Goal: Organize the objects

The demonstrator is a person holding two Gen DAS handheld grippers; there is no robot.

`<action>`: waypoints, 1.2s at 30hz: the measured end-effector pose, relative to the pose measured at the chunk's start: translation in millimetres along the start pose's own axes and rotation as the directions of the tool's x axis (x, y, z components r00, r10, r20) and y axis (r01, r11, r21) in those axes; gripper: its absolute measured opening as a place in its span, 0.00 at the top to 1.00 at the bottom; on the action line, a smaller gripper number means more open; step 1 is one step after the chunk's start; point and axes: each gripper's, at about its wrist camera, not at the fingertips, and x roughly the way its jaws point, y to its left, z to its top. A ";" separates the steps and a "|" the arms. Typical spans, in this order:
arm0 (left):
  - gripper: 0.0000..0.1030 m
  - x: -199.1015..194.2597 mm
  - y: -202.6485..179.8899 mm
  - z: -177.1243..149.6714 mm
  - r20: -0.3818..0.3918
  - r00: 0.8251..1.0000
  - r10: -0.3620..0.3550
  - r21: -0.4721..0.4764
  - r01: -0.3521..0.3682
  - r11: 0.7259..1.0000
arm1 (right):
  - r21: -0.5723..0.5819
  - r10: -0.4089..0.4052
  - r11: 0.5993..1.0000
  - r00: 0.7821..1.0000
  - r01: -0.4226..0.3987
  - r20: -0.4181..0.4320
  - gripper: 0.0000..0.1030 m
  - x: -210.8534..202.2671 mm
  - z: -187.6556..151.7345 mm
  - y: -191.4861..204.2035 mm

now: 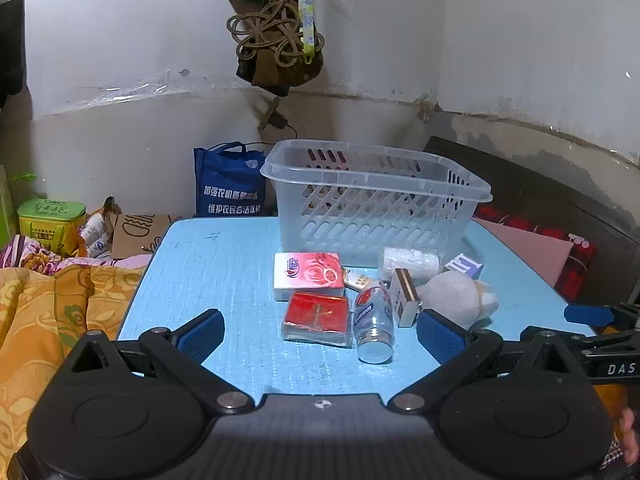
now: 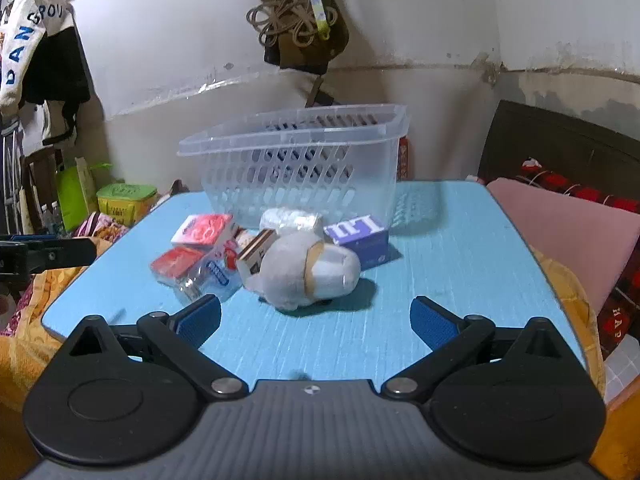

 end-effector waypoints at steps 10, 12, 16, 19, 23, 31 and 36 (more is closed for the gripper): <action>0.00 -5.2 -6.3 10.4 0.009 1.000 0.016 0.015 -0.016 1.000 | -0.018 -0.004 1.000 1.000 0.004 -0.005 0.00 -3.1 7.8 -0.1; 0.00 -3.2 -7.6 12.4 -0.004 1.000 0.006 0.018 -0.006 1.000 | -0.018 -0.010 1.000 1.000 0.010 -0.007 0.00 -2.8 8.3 -0.8; 0.00 2.0 -12.1 14.9 -0.020 1.000 0.011 0.046 -0.010 0.999 | -0.008 -0.011 1.000 0.998 0.011 0.067 0.00 -7.5 7.5 -4.1; 0.00 4.2 -17.7 16.0 -0.038 0.999 0.016 0.084 -0.013 0.996 | 0.009 0.014 1.000 0.996 -0.015 0.084 0.00 -7.0 8.8 -8.1; 0.00 -1.5 -21.7 20.5 -0.044 0.998 -0.042 0.068 0.045 0.997 | 0.000 0.005 1.000 0.997 -0.005 0.082 0.00 -4.7 13.5 -10.3; 0.00 -4.0 -37.9 49.4 -0.059 0.998 -0.019 0.172 0.029 0.985 | 0.001 0.065 0.998 0.997 -0.065 0.050 0.00 -0.6 27.3 -15.4; 0.00 8.5 -36.3 51.2 -0.083 0.997 -0.009 0.173 0.023 0.985 | 0.066 0.094 0.993 0.996 -0.094 0.007 0.00 9.0 27.4 -23.1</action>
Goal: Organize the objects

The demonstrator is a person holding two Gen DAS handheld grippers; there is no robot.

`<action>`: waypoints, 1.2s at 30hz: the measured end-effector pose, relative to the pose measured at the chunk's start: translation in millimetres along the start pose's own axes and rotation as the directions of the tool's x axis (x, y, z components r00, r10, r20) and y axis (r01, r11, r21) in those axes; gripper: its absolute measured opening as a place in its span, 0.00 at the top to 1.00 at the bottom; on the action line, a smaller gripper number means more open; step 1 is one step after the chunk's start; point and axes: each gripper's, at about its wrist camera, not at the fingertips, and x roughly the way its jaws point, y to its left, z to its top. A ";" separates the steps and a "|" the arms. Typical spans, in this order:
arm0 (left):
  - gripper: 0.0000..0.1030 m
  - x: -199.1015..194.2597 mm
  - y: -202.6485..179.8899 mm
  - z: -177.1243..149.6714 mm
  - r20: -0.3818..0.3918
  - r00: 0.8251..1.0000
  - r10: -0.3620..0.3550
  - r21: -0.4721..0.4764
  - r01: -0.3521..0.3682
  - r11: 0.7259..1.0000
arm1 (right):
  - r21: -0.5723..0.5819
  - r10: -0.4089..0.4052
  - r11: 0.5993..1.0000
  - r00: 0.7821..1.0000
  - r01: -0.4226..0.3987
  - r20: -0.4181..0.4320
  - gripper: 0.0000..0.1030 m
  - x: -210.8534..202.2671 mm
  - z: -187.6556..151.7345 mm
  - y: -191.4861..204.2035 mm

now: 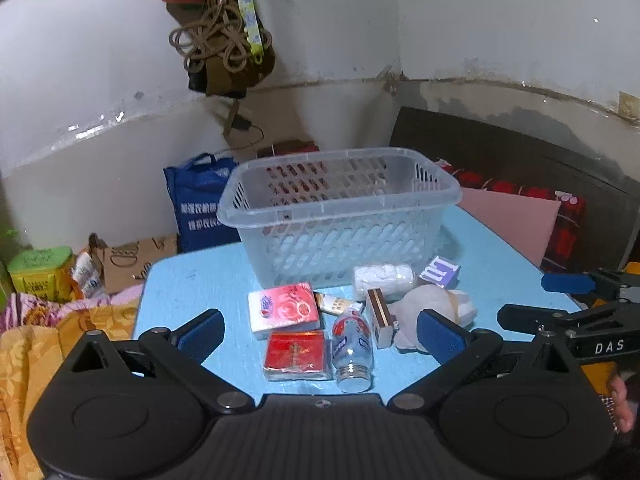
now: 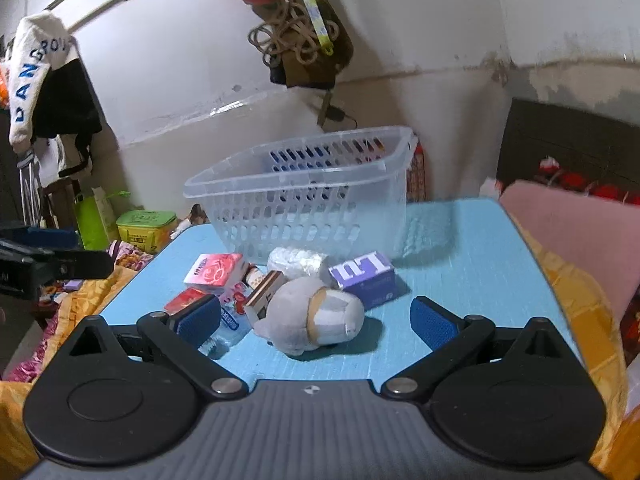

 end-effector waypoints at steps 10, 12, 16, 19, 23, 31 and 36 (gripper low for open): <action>0.00 33.4 12.6 0.6 -0.036 0.999 0.026 -0.051 -0.027 0.998 | -0.055 -0.025 0.998 1.000 0.025 -0.009 0.00 11.1 9.2 5.7; 0.00 38.0 13.9 -4.0 -0.042 0.998 0.036 -0.062 -0.039 0.997 | -0.059 -0.017 0.998 1.000 0.017 0.001 0.00 10.3 9.2 5.9; 0.01 50.3 10.3 -13.8 -0.050 0.998 0.039 -0.063 -0.042 0.997 | -0.086 -0.033 0.996 0.999 0.033 0.004 0.00 12.1 9.8 9.1; 0.01 53.6 3.3 -16.1 -0.050 0.998 0.041 -0.045 -0.043 0.998 | -0.092 -0.028 0.995 1.000 0.026 -0.012 0.00 14.6 9.8 10.1; 0.01 56.2 -3.5 -18.2 -0.046 0.997 0.065 -0.020 -0.066 0.998 | -0.083 -0.026 0.996 1.000 0.025 -0.013 0.00 16.4 9.8 10.2; 0.01 60.4 -5.3 -19.3 -0.061 0.996 0.063 -0.028 -0.065 0.998 | -0.080 -0.022 0.997 0.999 0.020 -0.029 0.00 25.5 11.8 8.6; 0.01 63.8 -5.9 -17.3 -0.064 0.996 0.060 -0.037 -0.062 0.997 | -0.075 -0.024 0.997 0.999 0.022 -0.024 0.00 24.4 13.9 7.8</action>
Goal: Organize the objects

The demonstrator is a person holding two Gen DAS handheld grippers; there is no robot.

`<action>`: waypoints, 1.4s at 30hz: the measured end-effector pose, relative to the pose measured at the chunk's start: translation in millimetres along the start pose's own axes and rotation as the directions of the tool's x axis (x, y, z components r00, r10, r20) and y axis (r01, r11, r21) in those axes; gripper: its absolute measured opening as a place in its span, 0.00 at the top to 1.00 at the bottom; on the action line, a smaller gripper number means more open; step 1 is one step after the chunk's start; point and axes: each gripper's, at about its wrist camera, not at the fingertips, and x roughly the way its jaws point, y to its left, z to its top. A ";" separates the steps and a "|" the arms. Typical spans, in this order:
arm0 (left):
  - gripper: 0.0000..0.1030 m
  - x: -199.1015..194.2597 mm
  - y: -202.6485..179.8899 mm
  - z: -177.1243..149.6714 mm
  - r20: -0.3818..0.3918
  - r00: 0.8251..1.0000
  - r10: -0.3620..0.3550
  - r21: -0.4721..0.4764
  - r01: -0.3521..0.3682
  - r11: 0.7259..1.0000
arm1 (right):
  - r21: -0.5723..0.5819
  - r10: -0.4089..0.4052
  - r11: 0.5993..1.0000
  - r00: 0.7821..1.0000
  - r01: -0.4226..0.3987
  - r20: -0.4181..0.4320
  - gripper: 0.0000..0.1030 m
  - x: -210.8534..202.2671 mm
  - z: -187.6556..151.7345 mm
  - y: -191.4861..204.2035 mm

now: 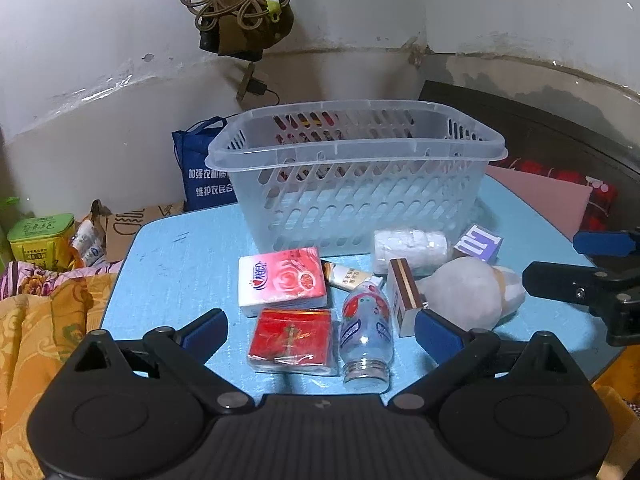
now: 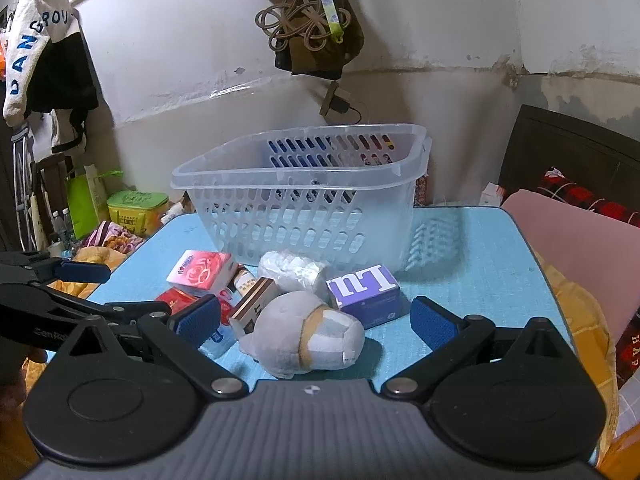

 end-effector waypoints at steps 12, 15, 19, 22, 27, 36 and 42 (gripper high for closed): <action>0.01 -7.2 16.6 -0.8 0.019 1.000 -0.007 -0.043 0.008 0.999 | 0.024 0.044 0.999 0.999 -0.044 -0.016 0.00 3.1 4.1 3.3; 0.01 -11.0 23.9 -1.9 0.036 0.999 -0.018 -0.062 0.020 0.998 | 0.021 0.048 0.999 0.999 -0.048 -0.008 0.00 5.0 1.7 6.2; 0.01 -7.2 25.6 -3.9 0.019 1.000 -0.023 -0.050 0.024 0.998 | 0.034 0.059 0.998 0.998 -0.059 0.025 0.00 11.9 -2.6 3.3; 0.01 -7.8 28.2 -5.6 0.022 0.999 -0.037 -0.041 0.038 0.998 | 0.079 0.084 0.993 0.995 -0.087 0.047 0.00 20.7 -6.4 -4.3; 0.01 -9.7 34.8 -1.0 0.054 0.998 -0.036 -0.014 0.037 0.999 | 0.058 0.080 0.995 0.996 -0.082 0.036 0.00 24.5 -8.7 -4.4; 0.02 4.4 40.0 40.6 0.094 0.994 -0.053 -0.048 0.058 0.997 | -0.034 0.067 0.997 0.997 -0.066 0.040 0.00 24.9 1.7 -8.9; 0.09 7.3 43.2 102.7 0.207 0.978 -0.010 -0.146 0.041 0.988 | -0.059 0.081 0.995 0.996 -0.080 0.022 0.00 38.5 16.1 -16.7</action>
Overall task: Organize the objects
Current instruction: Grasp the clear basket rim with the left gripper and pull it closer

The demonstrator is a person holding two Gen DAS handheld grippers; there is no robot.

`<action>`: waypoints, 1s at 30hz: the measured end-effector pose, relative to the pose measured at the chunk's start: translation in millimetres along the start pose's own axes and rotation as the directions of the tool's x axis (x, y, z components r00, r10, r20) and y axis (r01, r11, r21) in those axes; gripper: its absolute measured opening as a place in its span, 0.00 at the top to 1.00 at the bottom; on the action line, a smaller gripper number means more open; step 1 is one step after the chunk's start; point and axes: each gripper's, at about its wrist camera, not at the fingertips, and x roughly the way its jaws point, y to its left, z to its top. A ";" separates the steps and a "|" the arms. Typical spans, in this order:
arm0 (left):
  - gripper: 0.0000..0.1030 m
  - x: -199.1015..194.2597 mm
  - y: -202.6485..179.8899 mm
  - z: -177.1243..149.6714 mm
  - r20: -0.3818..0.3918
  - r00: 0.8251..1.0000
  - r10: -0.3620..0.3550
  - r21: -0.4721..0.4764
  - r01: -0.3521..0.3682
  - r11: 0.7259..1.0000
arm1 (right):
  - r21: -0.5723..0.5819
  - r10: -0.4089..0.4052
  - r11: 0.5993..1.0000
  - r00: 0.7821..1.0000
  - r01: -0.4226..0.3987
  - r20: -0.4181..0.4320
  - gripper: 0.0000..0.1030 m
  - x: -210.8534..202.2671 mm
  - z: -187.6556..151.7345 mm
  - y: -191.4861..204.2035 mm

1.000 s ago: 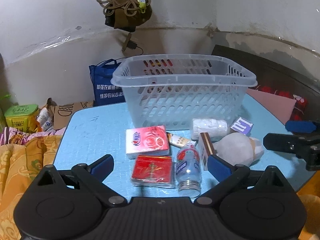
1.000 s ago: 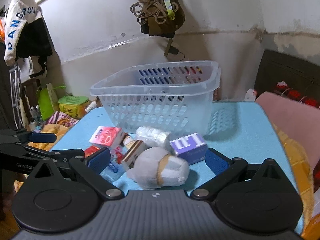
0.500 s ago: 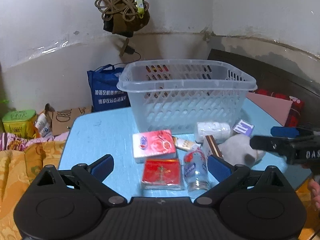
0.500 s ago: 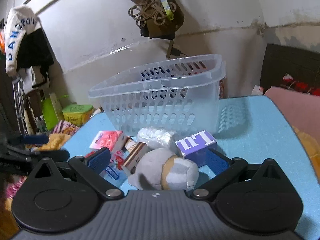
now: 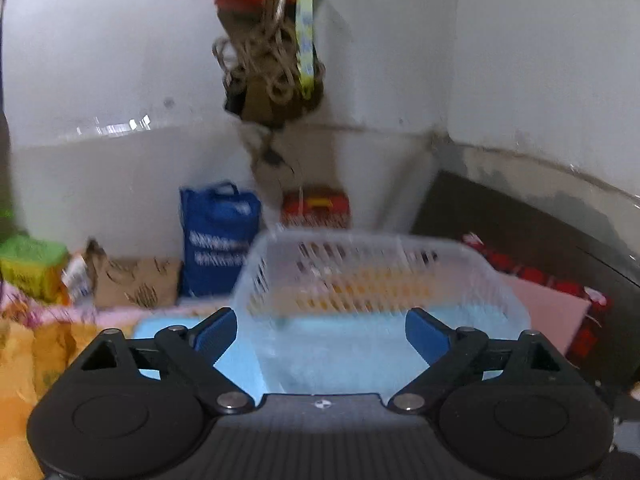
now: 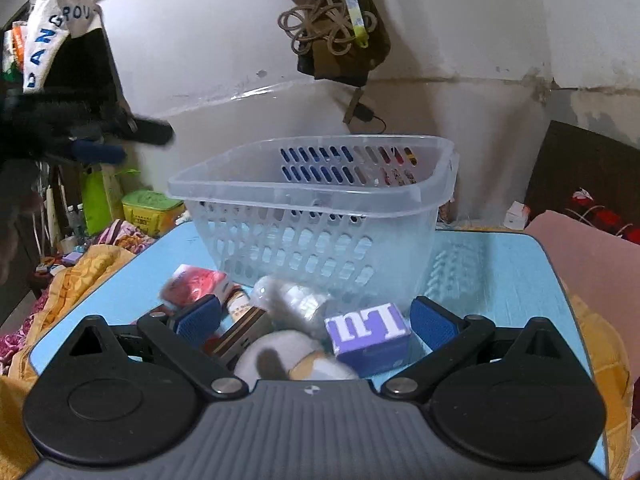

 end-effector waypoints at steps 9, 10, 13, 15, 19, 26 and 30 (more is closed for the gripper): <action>0.03 24.4 29.0 26.0 -0.023 0.999 0.023 0.017 -0.023 1.000 | 0.068 -0.003 0.998 1.000 0.001 0.028 0.00 -0.2 -4.8 -11.2; 0.03 27.5 36.3 32.7 -0.006 0.999 0.047 0.012 -0.047 0.999 | 0.086 0.007 0.996 0.999 -0.010 0.035 0.00 0.3 -4.9 -12.8; 0.00 50.3 50.9 53.2 -0.010 0.993 0.114 0.040 -0.113 0.993 | 0.124 0.004 0.992 0.999 -0.010 0.050 0.00 -0.9 -8.3 -15.4; 0.00 80.9 55.8 62.6 -0.096 0.987 0.130 0.063 -0.124 0.990 | 0.114 -0.018 0.993 0.999 0.012 0.050 0.00 0.3 -8.7 -15.1; 0.00 130.8 50.6 60.8 -0.210 0.973 0.094 0.097 -0.075 0.993 | 0.135 -0.016 0.991 0.999 0.010 0.037 0.00 3.9 -9.1 -21.6; 0.12 168.9 39.8 29.5 -0.334 0.925 0.181 0.195 -0.120 0.973 | 0.142 -0.016 0.990 0.999 0.010 0.037 0.00 4.1 -11.8 -24.1; 0.45 171.3 53.7 18.0 -0.369 0.921 0.122 0.102 -0.090 0.991 | 0.115 -0.039 0.993 0.999 0.036 0.023 0.00 3.4 -16.9 -22.1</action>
